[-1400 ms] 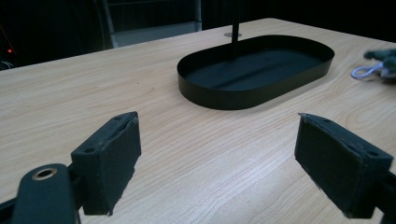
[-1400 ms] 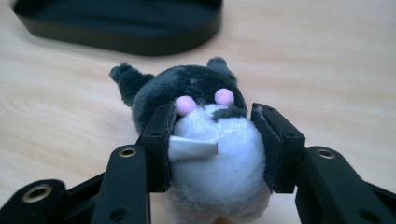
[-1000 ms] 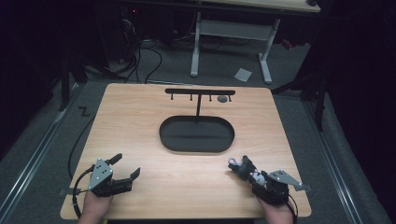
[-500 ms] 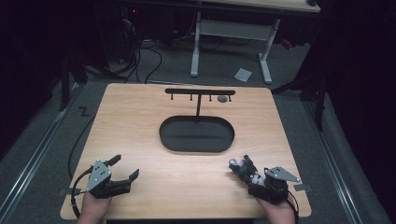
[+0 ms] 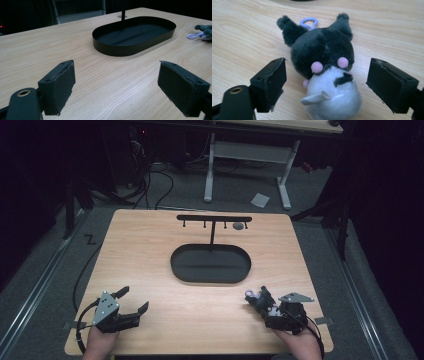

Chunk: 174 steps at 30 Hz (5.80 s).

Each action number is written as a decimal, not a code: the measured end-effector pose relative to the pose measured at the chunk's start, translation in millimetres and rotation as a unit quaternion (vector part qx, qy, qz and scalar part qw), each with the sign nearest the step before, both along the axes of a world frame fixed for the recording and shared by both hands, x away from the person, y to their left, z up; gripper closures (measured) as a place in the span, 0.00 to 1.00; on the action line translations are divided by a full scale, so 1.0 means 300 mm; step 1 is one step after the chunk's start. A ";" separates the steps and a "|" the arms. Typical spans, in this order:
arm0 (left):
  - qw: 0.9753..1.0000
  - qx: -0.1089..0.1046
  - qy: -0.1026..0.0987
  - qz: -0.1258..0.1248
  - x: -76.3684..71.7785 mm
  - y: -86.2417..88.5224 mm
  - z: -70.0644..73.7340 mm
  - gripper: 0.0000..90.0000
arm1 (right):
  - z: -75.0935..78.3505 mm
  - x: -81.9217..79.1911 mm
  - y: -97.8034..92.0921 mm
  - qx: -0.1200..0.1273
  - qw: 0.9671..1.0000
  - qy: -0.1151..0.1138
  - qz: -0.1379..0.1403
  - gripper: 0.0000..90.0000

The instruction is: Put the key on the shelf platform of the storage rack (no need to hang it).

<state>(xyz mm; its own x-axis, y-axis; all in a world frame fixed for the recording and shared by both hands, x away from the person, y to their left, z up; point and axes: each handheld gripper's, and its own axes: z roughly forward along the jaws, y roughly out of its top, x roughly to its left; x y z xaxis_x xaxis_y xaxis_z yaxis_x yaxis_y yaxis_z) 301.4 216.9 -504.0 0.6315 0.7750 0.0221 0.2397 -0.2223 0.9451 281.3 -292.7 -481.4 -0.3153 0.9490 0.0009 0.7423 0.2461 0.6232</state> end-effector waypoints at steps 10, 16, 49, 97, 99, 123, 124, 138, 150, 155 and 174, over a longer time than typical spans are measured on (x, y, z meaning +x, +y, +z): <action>1.000 0.000 -0.004 -0.004 0.001 -0.006 0.004 0.17 | 0.074 0.070 0.033 -0.059 0.993 0.097 0.023 0.18; 1.000 -0.001 -0.001 -0.003 0.005 -0.006 0.000 0.17 | 0.098 0.097 0.052 -0.095 0.984 0.142 0.044 0.20; 1.000 0.003 0.000 -0.008 0.004 -0.012 -0.001 0.17 | 0.047 0.175 0.076 -0.163 0.949 0.240 0.121 0.52; 1.000 -0.008 0.004 -0.001 0.007 0.009 -0.007 0.17 | 0.350 0.279 0.109 -0.104 0.975 0.188 0.056 0.52; 1.000 -0.006 0.003 -0.002 0.007 0.008 -0.007 0.17 | 0.352 0.290 0.110 -0.103 0.974 0.190 0.060 0.52; 1.000 0.010 0.000 -0.001 -0.007 0.002 -0.009 0.17 | 0.441 0.417 0.131 -0.086 0.980 0.174 0.048 0.53; 1.000 0.016 -0.004 -0.003 -0.014 0.003 -0.006 0.17 | 0.444 0.425 0.130 -0.084 0.980 0.172 0.046 0.53; 1.000 0.006 0.005 0.007 -0.014 0.018 -0.010 0.17 | 0.507 0.503 0.157 -0.077 0.982 0.163 0.046 0.53; 1.000 0.002 0.002 0.009 -0.024 0.028 -0.005 0.17 | 0.577 0.540 0.169 -0.069 0.987 0.138 0.036 0.53; 1.000 0.003 0.005 0.008 -0.022 0.027 -0.006 0.17 | 0.579 0.565 0.157 -0.066 0.988 0.137 0.027 0.53; 1.000 0.002 0.003 0.009 -0.025 0.028 -0.006 0.17 | 0.422 0.621 0.079 -0.058 0.988 0.139 -0.022 0.52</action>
<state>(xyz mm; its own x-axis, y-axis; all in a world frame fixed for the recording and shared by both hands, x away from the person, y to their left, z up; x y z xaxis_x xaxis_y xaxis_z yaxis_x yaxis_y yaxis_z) 293.8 225.3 -505.8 0.6176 0.7862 0.0210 0.2503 -0.2218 0.9424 467.5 -269.0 -354.8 -0.2760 0.9607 -0.0287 0.8924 0.2672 0.3637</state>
